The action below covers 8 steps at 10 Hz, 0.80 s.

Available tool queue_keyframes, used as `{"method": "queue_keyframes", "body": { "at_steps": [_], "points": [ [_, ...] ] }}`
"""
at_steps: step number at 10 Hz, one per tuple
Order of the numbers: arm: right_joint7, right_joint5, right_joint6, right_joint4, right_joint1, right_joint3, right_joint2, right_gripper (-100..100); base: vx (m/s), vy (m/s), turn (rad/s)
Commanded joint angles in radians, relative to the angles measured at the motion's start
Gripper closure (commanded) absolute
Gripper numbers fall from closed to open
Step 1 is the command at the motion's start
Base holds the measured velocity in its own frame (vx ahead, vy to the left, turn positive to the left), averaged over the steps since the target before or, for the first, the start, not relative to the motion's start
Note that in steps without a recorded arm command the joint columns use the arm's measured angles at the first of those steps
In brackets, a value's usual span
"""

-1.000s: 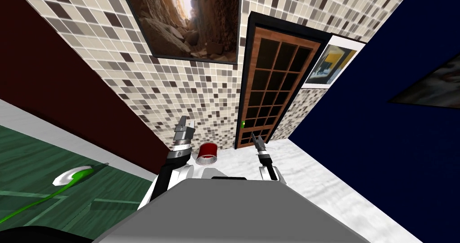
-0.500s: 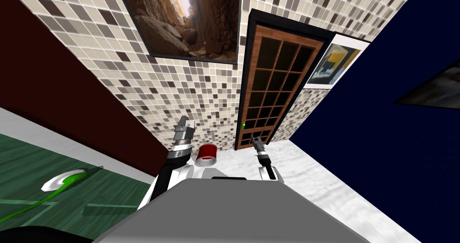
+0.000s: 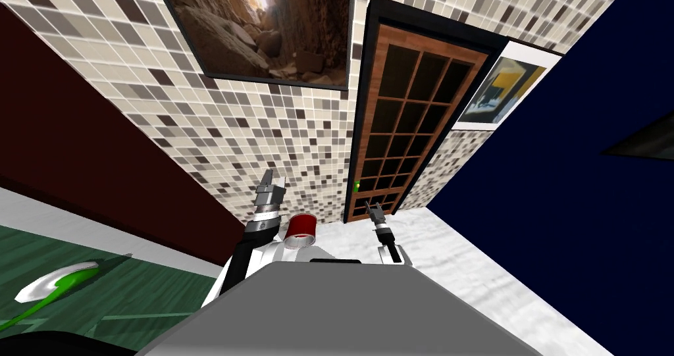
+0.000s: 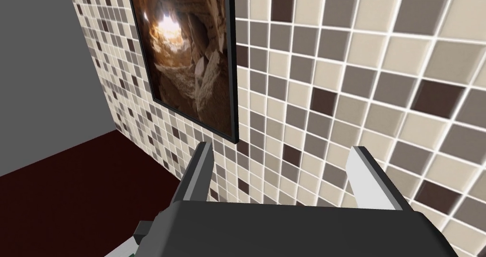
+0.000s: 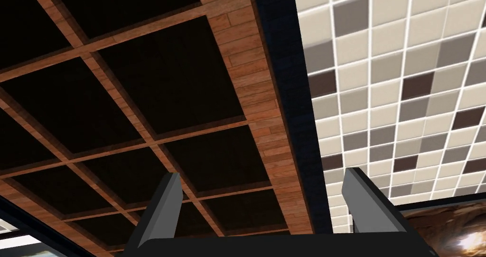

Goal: Pull the door open

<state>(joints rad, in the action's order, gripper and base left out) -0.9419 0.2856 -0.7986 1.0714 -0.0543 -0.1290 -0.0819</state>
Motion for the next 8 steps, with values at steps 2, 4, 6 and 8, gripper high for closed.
{"method": "queue_keyframes", "body": {
  "at_steps": [2, 4, 6, 8],
  "points": [
    [-0.054, 0.024, -0.007, -0.064, 0.024, -0.01, 0.004, -100, 0.085, -0.03, 0.015],
    [-0.093, 0.04, -0.017, -0.118, 0.044, -0.019, 0.007, -100, 0.099, -0.038, 0.011],
    [-0.13, 0.056, -0.027, -0.169, 0.063, -0.027, 0.011, -100, 0.101, -0.015, 0.011],
    [-0.164, 0.07, -0.036, -0.215, 0.081, -0.034, 0.015, -100, 0.085, -0.027, 0.01]
  ]
}}
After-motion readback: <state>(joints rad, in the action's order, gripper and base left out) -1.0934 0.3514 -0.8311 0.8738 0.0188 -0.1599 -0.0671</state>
